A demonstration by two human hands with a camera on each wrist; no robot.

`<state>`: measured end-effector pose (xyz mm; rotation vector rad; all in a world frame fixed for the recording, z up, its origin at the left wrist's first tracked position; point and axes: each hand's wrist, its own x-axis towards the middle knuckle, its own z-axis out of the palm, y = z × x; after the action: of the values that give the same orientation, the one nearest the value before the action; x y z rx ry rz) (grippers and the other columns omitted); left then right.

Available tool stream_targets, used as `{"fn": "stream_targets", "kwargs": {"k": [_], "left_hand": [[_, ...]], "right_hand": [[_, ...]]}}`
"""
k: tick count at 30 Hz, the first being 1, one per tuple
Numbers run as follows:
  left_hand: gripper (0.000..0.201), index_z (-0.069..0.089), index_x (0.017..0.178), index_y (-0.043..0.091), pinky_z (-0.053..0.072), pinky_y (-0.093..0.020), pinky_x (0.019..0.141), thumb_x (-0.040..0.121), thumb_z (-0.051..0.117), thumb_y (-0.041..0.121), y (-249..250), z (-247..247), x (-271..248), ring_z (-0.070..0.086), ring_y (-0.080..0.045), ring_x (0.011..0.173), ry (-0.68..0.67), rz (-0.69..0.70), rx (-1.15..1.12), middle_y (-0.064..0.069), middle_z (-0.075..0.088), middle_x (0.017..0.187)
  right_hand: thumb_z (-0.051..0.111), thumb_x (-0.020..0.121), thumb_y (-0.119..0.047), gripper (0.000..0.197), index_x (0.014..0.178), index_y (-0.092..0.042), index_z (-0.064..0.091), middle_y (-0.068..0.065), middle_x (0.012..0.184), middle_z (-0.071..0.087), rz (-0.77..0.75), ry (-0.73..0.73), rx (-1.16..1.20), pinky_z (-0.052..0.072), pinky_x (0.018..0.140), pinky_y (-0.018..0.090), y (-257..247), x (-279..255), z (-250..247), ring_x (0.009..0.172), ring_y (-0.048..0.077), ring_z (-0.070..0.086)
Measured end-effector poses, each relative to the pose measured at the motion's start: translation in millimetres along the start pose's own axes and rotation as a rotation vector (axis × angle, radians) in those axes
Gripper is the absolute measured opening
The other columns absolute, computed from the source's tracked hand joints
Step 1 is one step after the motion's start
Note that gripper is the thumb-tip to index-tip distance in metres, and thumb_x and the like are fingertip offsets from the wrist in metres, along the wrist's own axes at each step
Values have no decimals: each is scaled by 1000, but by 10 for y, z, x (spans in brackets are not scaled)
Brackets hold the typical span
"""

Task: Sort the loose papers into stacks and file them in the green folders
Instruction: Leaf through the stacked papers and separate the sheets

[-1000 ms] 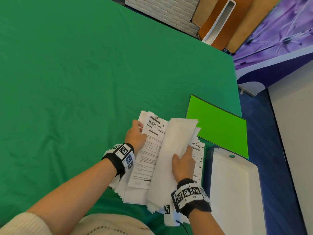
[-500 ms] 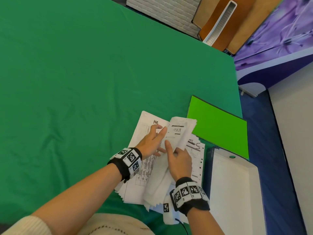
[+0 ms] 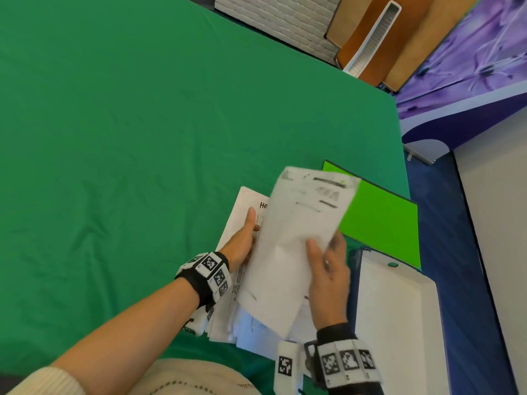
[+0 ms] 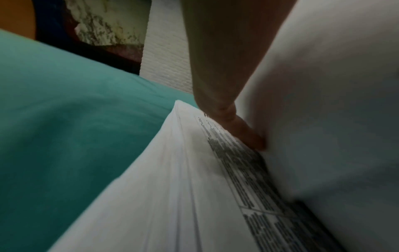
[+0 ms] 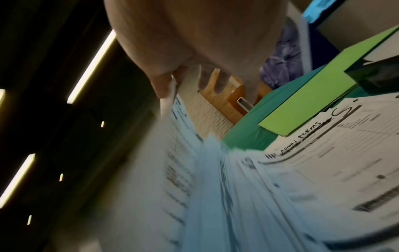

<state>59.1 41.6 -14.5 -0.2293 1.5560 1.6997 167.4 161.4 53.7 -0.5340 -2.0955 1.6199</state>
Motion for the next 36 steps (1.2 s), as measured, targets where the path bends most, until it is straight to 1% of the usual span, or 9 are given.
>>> {"fn": "stream_targets", "kwargs": {"k": [2, 5, 9, 13, 17, 23, 26, 30, 36], "left_hand": [[82, 55, 132, 31, 42, -38, 106, 82, 16, 84, -46, -67, 49, 61, -15, 113, -15, 1, -5, 1, 64, 124], [89, 31, 150, 20, 26, -38, 117, 84, 39, 79, -83, -140, 86, 38, -18, 138, -4, -10, 139, 3, 38, 150], [54, 44, 141, 5, 42, -35, 103, 95, 62, 26, -172, -169, 171, 51, -27, 124, 140, 17, 301, -10, 52, 140], [37, 56, 128, 2, 49, -43, 99, 94, 62, 15, -237, -219, 249, 59, -30, 112, 198, 8, 345, -14, 62, 125], [39, 57, 127, 2, 49, -44, 99, 91, 65, 14, -243, -230, 250, 60, -30, 112, 203, 15, 309, -13, 63, 124], [29, 63, 113, 9, 51, -45, 97, 85, 73, 13, -283, -256, 201, 64, -29, 106, 172, 31, 265, -10, 67, 117], [37, 66, 108, 11, 53, -43, 93, 74, 82, 10, -307, -241, 189, 66, -25, 100, 157, 35, 327, -6, 70, 110], [45, 63, 113, 10, 53, -45, 93, 72, 82, 8, -325, -161, 217, 65, -25, 102, 163, 13, 386, -6, 69, 111], [46, 63, 113, 12, 52, -45, 94, 72, 82, 6, -348, -166, 249, 65, -24, 101, 154, 3, 330, -4, 69, 109]], "right_hand": [[54, 97, -23, 14, 101, -23, 68, -13, 105, 68, 31, 214, 63, 49, 77, 17, -124, 72, -198, 93, 1, 62], [48, 101, -33, 29, 90, -13, 65, -5, 80, 64, 27, 516, -140, 44, 63, 27, -249, 199, -550, 71, 8, 56], [39, 103, -40, 39, 86, -11, 58, 4, 76, 59, -141, 638, -569, 45, 59, 37, -320, 283, -875, 68, 27, 56], [46, 99, -14, 26, 79, -4, 58, 14, 69, 56, -226, 411, -934, 31, 57, 30, -221, 276, -720, 59, 27, 48], [45, 91, -5, 22, 107, -5, 61, 13, 102, 63, 71, -18, -1261, 37, 67, 30, 97, 209, -267, 85, 31, 61], [36, 101, -45, 53, 142, -11, 36, 9, 136, 48, 335, -423, -1154, 41, 100, 35, 583, 65, 156, 119, 25, 51], [38, 94, -61, 74, 150, -15, 22, 8, 145, 38, 325, -467, -1076, 38, 102, 37, 705, 44, 227, 128, 27, 45], [41, 86, -72, 80, 141, -14, 35, 8, 132, 48, 331, -426, -1153, 45, 94, 37, 808, 81, 284, 118, 26, 51], [49, 90, -54, 68, 140, -11, 32, 10, 128, 50, 383, -380, -1152, 44, 91, 37, 811, 132, 351, 115, 28, 52]]}}
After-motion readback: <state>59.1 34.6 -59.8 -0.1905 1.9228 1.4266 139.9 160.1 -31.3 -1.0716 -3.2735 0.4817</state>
